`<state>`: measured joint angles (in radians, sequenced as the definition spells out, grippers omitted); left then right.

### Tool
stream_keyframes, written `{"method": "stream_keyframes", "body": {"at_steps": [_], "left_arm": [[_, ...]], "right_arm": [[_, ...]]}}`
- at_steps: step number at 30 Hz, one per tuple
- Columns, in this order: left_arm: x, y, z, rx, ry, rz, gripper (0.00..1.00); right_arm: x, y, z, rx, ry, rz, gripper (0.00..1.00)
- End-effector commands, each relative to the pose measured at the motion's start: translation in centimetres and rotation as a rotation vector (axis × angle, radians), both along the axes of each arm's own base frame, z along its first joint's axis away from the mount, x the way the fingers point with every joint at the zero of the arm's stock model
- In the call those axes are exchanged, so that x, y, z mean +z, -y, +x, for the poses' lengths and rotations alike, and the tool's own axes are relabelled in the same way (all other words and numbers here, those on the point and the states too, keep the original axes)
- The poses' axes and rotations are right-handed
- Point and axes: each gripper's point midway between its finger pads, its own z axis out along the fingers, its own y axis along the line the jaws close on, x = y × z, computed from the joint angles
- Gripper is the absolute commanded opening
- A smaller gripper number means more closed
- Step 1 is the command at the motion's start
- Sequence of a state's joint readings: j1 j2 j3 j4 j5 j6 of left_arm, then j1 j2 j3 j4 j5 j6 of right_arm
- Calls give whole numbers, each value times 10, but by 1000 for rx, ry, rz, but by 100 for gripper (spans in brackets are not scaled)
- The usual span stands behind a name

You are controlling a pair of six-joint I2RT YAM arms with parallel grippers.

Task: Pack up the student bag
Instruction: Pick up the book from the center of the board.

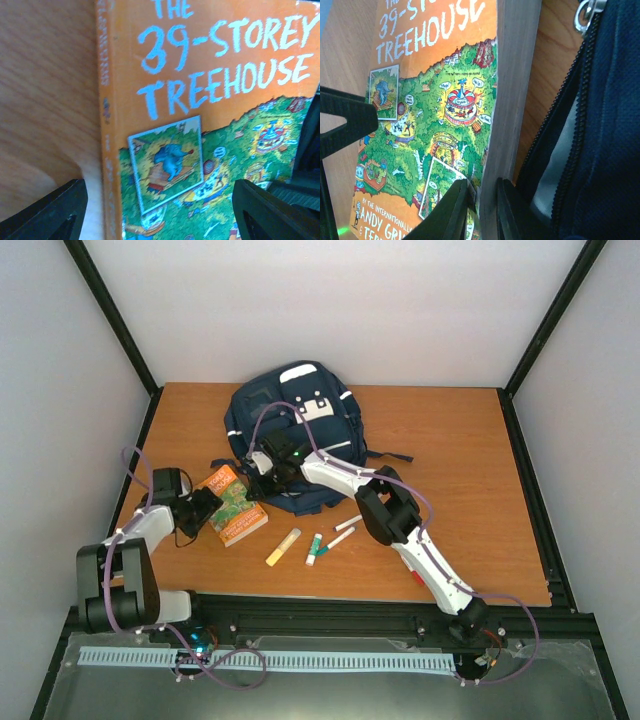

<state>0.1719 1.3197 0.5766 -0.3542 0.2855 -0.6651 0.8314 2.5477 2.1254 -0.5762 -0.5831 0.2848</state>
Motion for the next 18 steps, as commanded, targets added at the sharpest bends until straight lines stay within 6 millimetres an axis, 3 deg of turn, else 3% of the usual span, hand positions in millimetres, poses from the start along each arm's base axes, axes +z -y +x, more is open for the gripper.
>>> {"method": "stream_keyframes", "body": {"at_steps": [1, 6, 10, 13, 18], "left_arm": [[-14, 8, 1, 15, -13, -64, 82], [-18, 22, 11, 11, 21, -165, 82], [-5, 31, 21, -7, 91, -230, 82], [24, 37, 30, -32, 196, -262, 79], [97, 48, 38, -100, 398, -301, 75]], "right_arm": [[-105, 57, -1, -87, -94, -266, 11], [-123, 62, -11, -73, -135, -287, 9], [-132, 63, -17, -63, -160, -290, 9], [-132, 61, -17, -61, -170, -281, 9], [-133, 58, -19, -56, -185, -271, 9]]}}
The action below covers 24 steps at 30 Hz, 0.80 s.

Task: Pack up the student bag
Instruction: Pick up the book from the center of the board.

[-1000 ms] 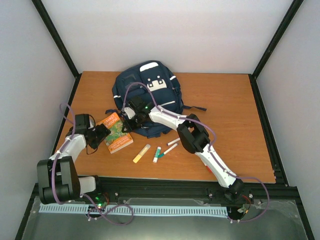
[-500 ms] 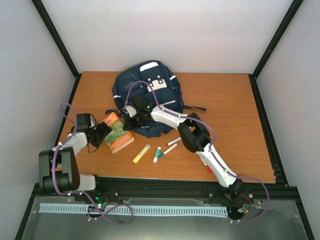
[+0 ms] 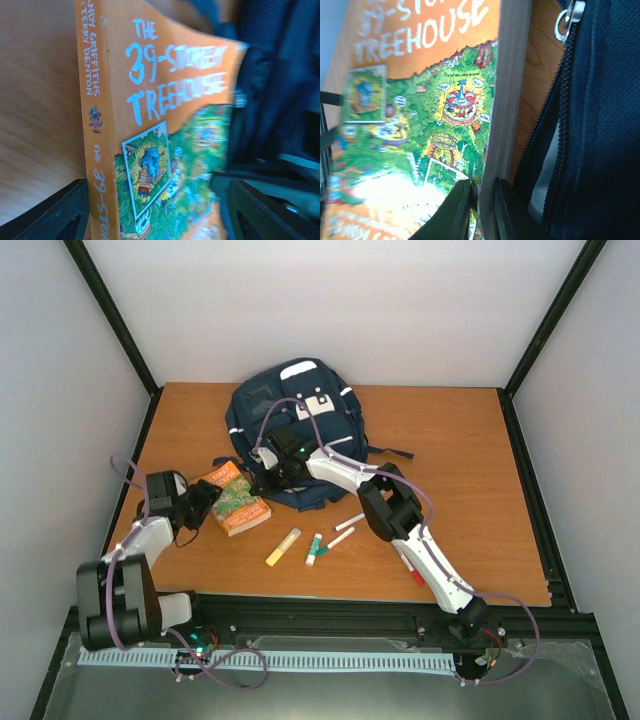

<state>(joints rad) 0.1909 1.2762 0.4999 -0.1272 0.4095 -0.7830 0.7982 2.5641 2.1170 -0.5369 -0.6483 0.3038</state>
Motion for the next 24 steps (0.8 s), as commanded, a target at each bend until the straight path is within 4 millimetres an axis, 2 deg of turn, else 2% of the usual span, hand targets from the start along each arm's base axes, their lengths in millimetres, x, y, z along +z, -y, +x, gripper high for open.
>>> {"method": "stream_keyframes", "body": {"at_steps": [1, 3, 5, 11, 16, 20, 24], "left_arm": [[86, 38, 15, -147, 256, -148, 75], [97, 38, 14, -147, 276, -147, 74], [96, 38, 14, -144, 264, -150, 74], [58, 35, 9, -113, 122, -161, 74], [43, 33, 7, -105, 78, -151, 71], [41, 32, 8, -105, 72, -146, 58], [38, 31, 10, -97, 66, -147, 39]], "right_arm": [[-131, 52, -30, -35, -148, -315, 9], [-132, 51, -31, -32, -154, -310, 9], [-131, 50, -31, -31, -159, -304, 9], [-129, 49, -31, -28, -160, -297, 9], [-130, 49, -32, -26, -159, -298, 10], [-131, 50, -32, -25, -162, -299, 10], [-130, 49, -32, -24, -159, -296, 10]]}}
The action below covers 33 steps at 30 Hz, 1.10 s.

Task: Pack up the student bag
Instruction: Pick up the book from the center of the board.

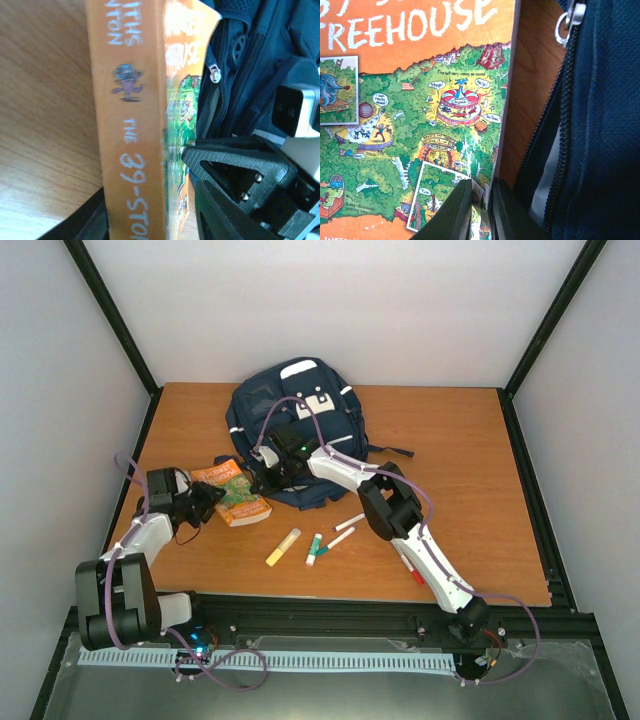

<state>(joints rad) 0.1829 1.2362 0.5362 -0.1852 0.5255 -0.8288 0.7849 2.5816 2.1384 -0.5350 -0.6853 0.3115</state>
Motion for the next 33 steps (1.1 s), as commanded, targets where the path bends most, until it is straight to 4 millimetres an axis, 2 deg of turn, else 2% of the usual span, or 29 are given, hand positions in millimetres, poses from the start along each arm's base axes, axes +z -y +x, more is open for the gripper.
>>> {"method": "stream_keyframes", "body": {"at_steps": [1, 5, 9, 13, 18, 19, 22, 27, 30, 33], "left_arm": [[14, 10, 10, -45, 45, -34, 35], [12, 9, 10, -40, 31, -29, 21], [22, 6, 8, -43, 40, 2, 8], [45, 3, 1, -60, 56, 64, 1], [101, 1, -8, -101, 143, 145, 1], [119, 1, -7, -110, 177, 165, 1], [152, -1, -10, -127, 228, 212, 1], [192, 4, -16, -171, 289, 236, 1], [211, 18, -17, -222, 363, 187, 1], [225, 32, -17, -267, 423, 140, 1]], "right_arm": [[-130, 49, -36, -22, -135, -321, 10], [-128, 48, -36, -19, -132, -317, 10], [-123, 44, -37, -12, -147, -291, 10], [-98, 34, -36, -3, -146, -232, 14], [-33, 25, -24, 5, -42, -161, 23], [-11, 24, -23, 9, -11, -135, 25], [36, 30, -21, 13, 58, -98, 34], [118, 65, -16, 10, 148, -5, 43], [160, 98, -15, 14, 226, 42, 47], [189, 142, -11, -15, 280, 93, 52]]}}
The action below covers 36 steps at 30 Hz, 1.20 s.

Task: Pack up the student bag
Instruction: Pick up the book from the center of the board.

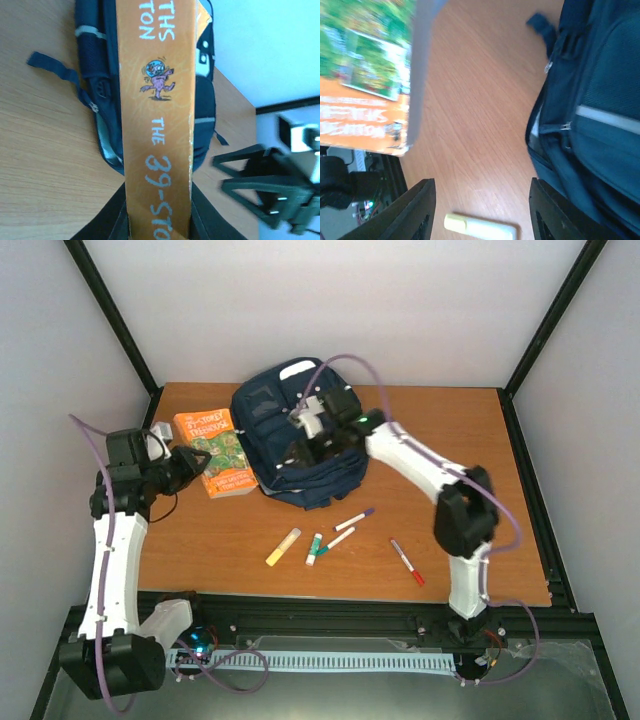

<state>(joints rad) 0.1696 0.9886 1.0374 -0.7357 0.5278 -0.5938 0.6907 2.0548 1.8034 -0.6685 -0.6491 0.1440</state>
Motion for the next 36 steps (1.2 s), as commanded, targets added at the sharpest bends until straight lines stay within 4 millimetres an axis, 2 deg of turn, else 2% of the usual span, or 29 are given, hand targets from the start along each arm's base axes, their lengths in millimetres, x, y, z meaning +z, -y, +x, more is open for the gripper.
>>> {"method": "stream_keyframes", "body": {"at_steps": [1, 4, 5, 8, 11, 13, 16, 18, 22, 29, 36], "left_arm": [[42, 31, -4, -146, 134, -53, 1], [50, 48, 1, -198, 158, -42, 1], [51, 56, 3, -221, 162, -37, 1], [49, 76, 12, -270, 167, -35, 1], [40, 103, 20, -330, 159, -38, 1], [37, 123, 26, -378, 179, -42, 1], [39, 156, 31, -458, 230, -71, 1], [39, 176, 33, -509, 251, -99, 1], [59, 207, 32, -597, 353, -184, 1], [94, 223, 25, -668, 486, -342, 1], [107, 243, 17, -759, 514, -409, 1]], "right_arm": [[50, 64, 4, -16, 101, 77, 54], [57, 113, 6, -61, 144, 89, 60], [65, 129, 5, -74, 182, 98, 61], [66, 172, 3, -120, 233, 107, 67], [60, 207, -1, -171, 221, 128, 72], [58, 220, -9, -181, 188, 164, 74], [49, 227, -23, -171, 162, 195, 82], [46, 231, -27, -178, 166, 201, 99], [61, 236, -26, -179, 173, 263, 100], [104, 221, -40, -24, 156, 475, 100], [124, 213, -21, 2, 174, 498, 100]]}}
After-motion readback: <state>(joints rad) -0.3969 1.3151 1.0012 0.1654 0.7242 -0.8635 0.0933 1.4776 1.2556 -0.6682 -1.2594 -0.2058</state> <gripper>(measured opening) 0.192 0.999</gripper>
